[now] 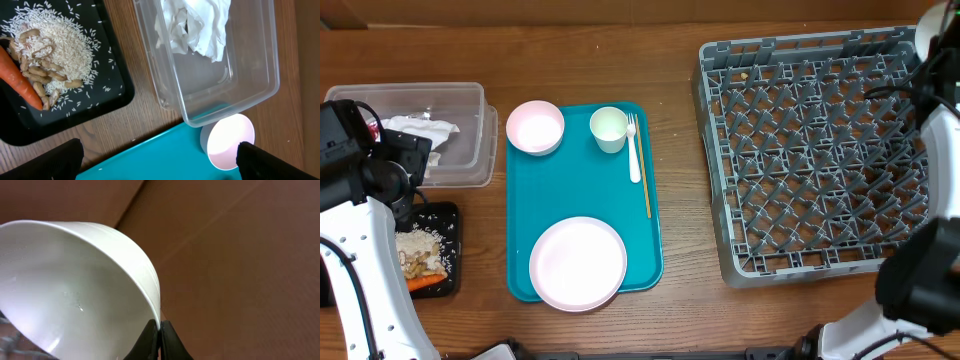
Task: Sort waste into correct bins and load items into the dishwasher
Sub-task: 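Carry the white bowl to the dish rack and set it upside down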
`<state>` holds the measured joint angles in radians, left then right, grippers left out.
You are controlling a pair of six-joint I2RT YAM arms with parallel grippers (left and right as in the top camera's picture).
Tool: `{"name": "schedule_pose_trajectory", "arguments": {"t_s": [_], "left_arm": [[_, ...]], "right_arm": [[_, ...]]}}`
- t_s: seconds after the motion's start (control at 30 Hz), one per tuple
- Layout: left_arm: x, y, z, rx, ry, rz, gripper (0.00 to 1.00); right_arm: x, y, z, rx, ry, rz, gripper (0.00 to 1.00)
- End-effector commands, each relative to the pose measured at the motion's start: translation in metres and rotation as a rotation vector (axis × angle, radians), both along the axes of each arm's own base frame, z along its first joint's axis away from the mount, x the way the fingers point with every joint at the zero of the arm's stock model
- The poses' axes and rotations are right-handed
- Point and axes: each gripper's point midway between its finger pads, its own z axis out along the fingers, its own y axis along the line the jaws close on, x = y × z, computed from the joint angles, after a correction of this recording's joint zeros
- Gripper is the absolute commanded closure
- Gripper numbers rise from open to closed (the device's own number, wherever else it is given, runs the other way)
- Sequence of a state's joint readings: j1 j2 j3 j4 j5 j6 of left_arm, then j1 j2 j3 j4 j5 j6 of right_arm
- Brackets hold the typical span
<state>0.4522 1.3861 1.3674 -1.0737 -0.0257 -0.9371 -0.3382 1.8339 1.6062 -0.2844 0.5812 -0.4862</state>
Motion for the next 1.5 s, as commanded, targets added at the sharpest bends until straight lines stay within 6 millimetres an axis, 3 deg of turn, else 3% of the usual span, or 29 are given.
{"name": "schedule_pose_trajectory", "arguments": {"t_s": [0.0,0.37,0.53,0.87,0.9,1.03,1.07,1.13,1.33,1.43,1.47], "left_arm": [[0.0,0.0,0.0,-0.003,-0.004,0.007,0.0],[0.0,0.0,0.0,-0.004,-0.003,0.007,0.0],[0.0,0.0,0.0,-0.004,-0.003,0.007,0.0],[0.0,0.0,0.0,-0.004,-0.003,0.007,0.0],[0.0,0.0,0.0,-0.004,-0.003,0.007,0.0],[0.0,0.0,0.0,-0.004,-0.003,0.007,0.0],[0.0,0.0,0.0,-0.003,-0.004,0.007,0.0],[0.0,0.0,0.0,-0.004,-0.003,0.007,0.0],[0.0,0.0,0.0,-0.004,-0.003,0.007,0.0],[0.0,0.0,0.0,-0.004,-0.003,0.007,0.0],[0.0,0.0,0.0,-0.004,-0.003,0.007,0.0]], "right_arm": [[0.005,-0.009,-0.019,-0.084,0.137,0.004,0.96],[0.012,-0.013,-0.078,-0.068,0.295,0.014,0.96],[0.013,-0.009,-0.085,-0.062,0.312,0.024,0.96],[0.017,0.025,-0.095,-0.042,0.335,0.029,0.96],[0.015,0.028,-0.094,-0.038,0.324,0.002,0.92],[0.015,0.048,-0.1,0.002,0.312,-0.007,0.58],[0.013,0.059,-0.101,0.032,0.294,-0.014,0.43],[0.011,0.072,-0.098,0.074,0.262,-0.026,0.31],[0.001,0.111,-0.077,0.302,0.208,0.011,0.1],[-0.002,0.153,-0.057,0.572,0.191,0.119,0.01],[-0.003,0.177,-0.042,0.702,0.182,0.19,0.0]]}}
